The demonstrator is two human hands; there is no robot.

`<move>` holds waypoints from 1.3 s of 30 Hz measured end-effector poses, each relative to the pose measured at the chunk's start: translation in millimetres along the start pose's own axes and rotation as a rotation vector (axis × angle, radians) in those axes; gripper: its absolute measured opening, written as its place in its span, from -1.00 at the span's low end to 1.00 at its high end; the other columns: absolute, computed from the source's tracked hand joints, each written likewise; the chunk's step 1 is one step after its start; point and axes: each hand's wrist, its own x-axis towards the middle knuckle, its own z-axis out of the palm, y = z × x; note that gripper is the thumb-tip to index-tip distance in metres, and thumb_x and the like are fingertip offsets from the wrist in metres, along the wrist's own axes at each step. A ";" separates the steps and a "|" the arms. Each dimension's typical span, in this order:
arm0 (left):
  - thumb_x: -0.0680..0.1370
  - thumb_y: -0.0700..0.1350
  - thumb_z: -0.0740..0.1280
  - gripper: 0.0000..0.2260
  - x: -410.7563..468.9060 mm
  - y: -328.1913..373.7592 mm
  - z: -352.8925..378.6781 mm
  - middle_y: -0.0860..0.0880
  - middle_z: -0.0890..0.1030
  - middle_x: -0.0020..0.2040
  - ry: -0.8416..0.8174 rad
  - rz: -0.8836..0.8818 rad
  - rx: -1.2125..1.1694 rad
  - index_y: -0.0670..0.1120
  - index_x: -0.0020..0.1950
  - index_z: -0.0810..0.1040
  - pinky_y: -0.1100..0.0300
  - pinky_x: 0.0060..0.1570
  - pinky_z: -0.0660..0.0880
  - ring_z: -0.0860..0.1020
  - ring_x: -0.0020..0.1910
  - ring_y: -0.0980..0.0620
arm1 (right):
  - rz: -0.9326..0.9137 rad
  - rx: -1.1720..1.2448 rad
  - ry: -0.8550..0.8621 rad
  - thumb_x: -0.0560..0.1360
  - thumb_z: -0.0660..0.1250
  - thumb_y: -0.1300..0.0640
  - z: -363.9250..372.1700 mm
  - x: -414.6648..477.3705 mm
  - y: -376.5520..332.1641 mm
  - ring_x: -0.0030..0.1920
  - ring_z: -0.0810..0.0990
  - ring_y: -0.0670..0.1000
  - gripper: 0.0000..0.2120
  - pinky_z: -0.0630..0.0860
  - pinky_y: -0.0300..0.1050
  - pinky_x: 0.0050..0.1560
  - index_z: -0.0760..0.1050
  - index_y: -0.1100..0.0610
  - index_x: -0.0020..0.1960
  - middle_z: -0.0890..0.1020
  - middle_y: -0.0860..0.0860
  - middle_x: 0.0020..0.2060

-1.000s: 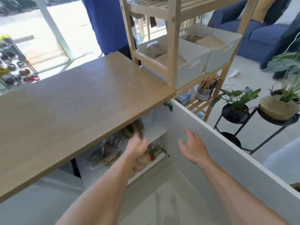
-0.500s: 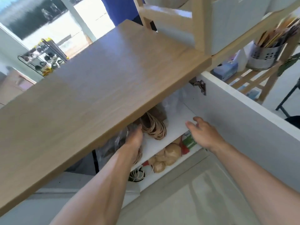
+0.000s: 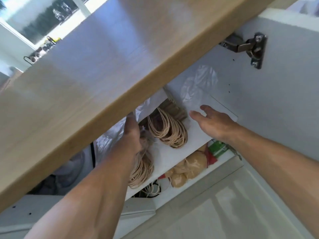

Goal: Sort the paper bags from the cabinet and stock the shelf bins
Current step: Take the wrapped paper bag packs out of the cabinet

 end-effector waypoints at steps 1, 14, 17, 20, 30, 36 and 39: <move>0.54 0.27 0.17 -0.48 9.7 0.1 -2.5 -0.20 0.61 -0.10 -0.005 -0.021 -0.017 -0.12 0.24 0.51 -0.05 0.17 0.51 0.61 -0.17 -0.13 | 0.000 0.004 -0.010 0.52 0.03 -0.37 5.5 7.4 -1.0 0.50 0.20 0.14 -0.29 0.19 0.03 0.43 0.02 -0.07 0.56 0.20 0.07 0.53; 0.45 0.01 0.30 -0.39 64.7 -16.1 -16.7 -0.37 0.43 0.34 -0.345 -0.122 0.145 -0.31 0.40 0.35 -0.35 0.21 0.40 0.45 0.25 -0.34 | 0.009 0.260 -0.044 0.40 0.14 -0.44 35.0 85.4 -40.3 0.45 0.25 0.24 -0.14 0.29 0.12 0.32 -0.06 -0.11 0.56 0.20 0.12 0.52; 0.41 0.08 0.32 -0.37 57.2 -22.7 -5.0 -0.38 0.52 0.24 -0.348 -0.052 0.193 -0.30 0.34 0.44 -0.31 0.16 0.47 0.51 0.20 -0.40 | 0.001 0.294 -0.056 0.47 0.08 -0.40 37.5 93.9 -37.9 0.38 0.35 0.21 -0.29 0.34 0.03 0.06 0.06 -0.15 0.53 0.28 0.10 0.48; 0.54 0.14 0.23 -0.52 48.0 -29.1 6.8 -0.27 0.59 0.21 -0.286 -0.020 0.213 -0.19 0.28 0.53 -0.14 -0.08 0.62 0.59 0.12 -0.29 | -0.004 0.294 -0.038 0.46 0.07 -0.39 38.2 92.5 -26.2 0.31 0.40 0.21 -0.33 0.38 0.02 0.08 0.10 -0.18 0.50 0.34 0.09 0.44; 0.45 0.24 0.26 -0.51 -28.3 -45.5 24.7 -0.15 0.66 -0.06 -0.249 -0.102 0.171 -0.08 0.19 0.58 -0.20 -0.11 0.63 0.62 -0.14 -0.12 | 0.045 0.292 0.057 0.50 0.16 -0.19 18.6 29.0 3.3 0.09 0.47 0.12 -0.53 0.44 0.02 0.08 0.27 -0.16 0.39 0.49 0.07 0.22; 0.21 0.36 0.33 -0.35 -101.9 -47.8 22.0 -0.13 0.60 0.19 -0.222 -0.151 0.166 0.11 0.22 0.55 -0.23 -0.22 0.62 0.59 0.11 -0.21 | 0.074 0.289 0.075 0.52 0.16 -0.07 0.7 -33.3 4.9 0.05 0.42 0.07 -0.62 0.32 -0.05 0.03 0.31 -0.15 0.33 0.49 0.01 0.11; 0.20 0.36 0.31 -0.32 -145.2 -38.3 13.8 -0.12 0.63 0.13 -0.259 -0.146 0.165 0.06 0.23 0.54 -0.23 -0.18 0.62 0.62 0.04 -0.20 | 0.094 0.315 0.089 0.52 0.18 -0.01 -9.4 -74.6 -5.8 0.06 0.42 0.06 -0.63 0.30 -0.08 0.02 0.32 -0.13 0.33 0.49 0.01 0.08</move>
